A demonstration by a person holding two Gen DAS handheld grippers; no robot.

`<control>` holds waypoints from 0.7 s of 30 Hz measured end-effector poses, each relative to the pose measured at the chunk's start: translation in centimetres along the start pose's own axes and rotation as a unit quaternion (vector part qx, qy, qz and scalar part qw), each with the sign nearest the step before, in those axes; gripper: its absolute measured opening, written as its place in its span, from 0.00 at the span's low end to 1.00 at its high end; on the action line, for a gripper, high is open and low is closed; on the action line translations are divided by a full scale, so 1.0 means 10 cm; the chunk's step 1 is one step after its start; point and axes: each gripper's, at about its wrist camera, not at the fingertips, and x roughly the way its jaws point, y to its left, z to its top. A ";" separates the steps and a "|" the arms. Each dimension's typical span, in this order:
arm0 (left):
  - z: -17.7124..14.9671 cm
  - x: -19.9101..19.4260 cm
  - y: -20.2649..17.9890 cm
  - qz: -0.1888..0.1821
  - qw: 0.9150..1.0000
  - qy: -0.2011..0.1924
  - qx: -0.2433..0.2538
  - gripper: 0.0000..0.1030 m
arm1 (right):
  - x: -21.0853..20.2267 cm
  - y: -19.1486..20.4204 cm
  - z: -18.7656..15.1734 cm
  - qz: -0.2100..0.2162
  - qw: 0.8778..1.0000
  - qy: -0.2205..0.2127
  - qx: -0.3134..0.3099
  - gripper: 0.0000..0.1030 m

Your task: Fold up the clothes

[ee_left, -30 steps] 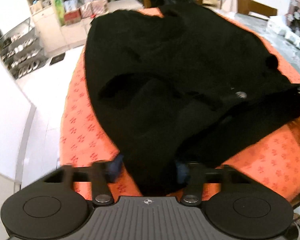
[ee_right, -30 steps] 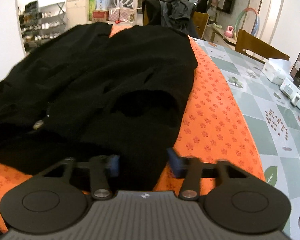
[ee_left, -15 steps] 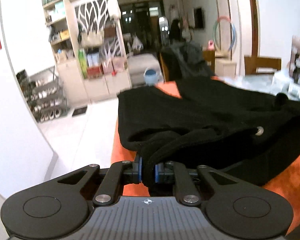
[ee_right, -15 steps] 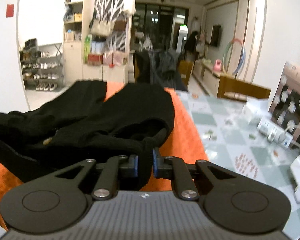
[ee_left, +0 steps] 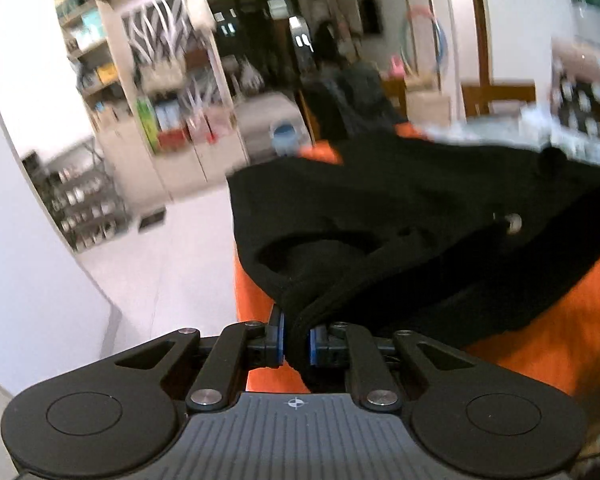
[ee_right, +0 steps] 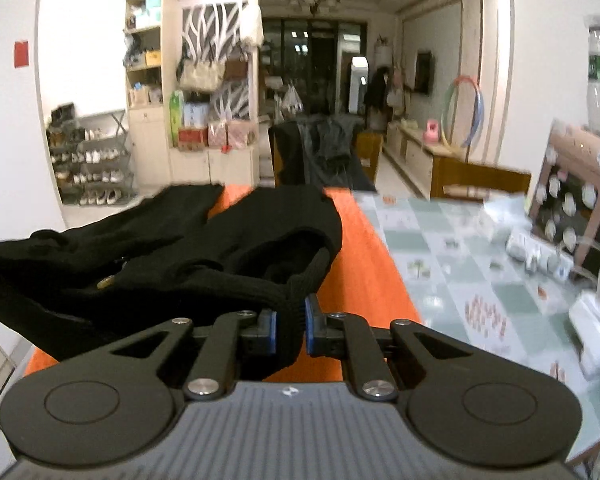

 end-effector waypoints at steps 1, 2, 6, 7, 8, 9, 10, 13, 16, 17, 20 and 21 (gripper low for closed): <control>-0.09 0.04 -0.03 -0.005 1.000 0.013 0.003 0.13 | 0.03 -0.01 -0.08 -0.001 1.000 0.012 0.004 0.14; -0.18 0.09 -0.06 -0.007 1.000 0.022 0.009 0.13 | 0.07 0.00 -0.19 -0.002 1.000 0.025 0.007 0.14; -0.49 0.28 -0.10 -0.012 0.998 0.056 0.025 0.13 | 0.21 0.00 -0.58 -0.008 0.998 0.065 0.017 0.14; -0.55 0.32 -0.11 -0.014 0.998 0.064 0.024 0.13 | 0.23 0.00 -0.66 -0.009 0.997 0.072 0.019 0.14; -0.59 0.35 -0.11 -0.015 0.997 0.070 0.023 0.13 | 0.26 0.01 -0.75 -0.010 0.997 0.078 0.020 0.14; -0.62 0.37 -0.12 -0.016 0.997 0.076 0.023 0.13 | 0.28 0.01 -0.83 -0.011 0.996 0.085 0.022 0.14; -0.66 0.40 -0.13 -0.016 0.996 0.082 0.022 0.13 | 0.30 0.02 -0.92 -0.012 0.995 0.091 0.023 0.14; -0.80 0.48 -0.18 -0.019 0.995 0.097 0.027 0.13 | 0.36 0.03 -1.17 -0.014 0.993 0.111 0.028 0.11; -0.90 0.56 -0.20 -0.027 0.993 0.110 0.027 0.16 | 0.43 0.03 -1.35 -0.013 0.991 0.126 0.031 0.09; -0.92 0.56 -0.19 -0.029 0.993 0.110 0.026 0.18 | 0.45 0.04 -1.40 -0.011 0.991 0.129 0.030 0.09; -0.99 0.51 -0.14 -0.043 0.992 0.118 0.022 0.27 | 0.50 0.08 -1.41 -0.003 0.991 0.135 0.009 0.11; -1.00 0.49 -0.12 -0.048 0.991 0.120 0.020 0.32 | 0.51 0.09 -1.42 0.004 0.990 0.142 0.003 0.13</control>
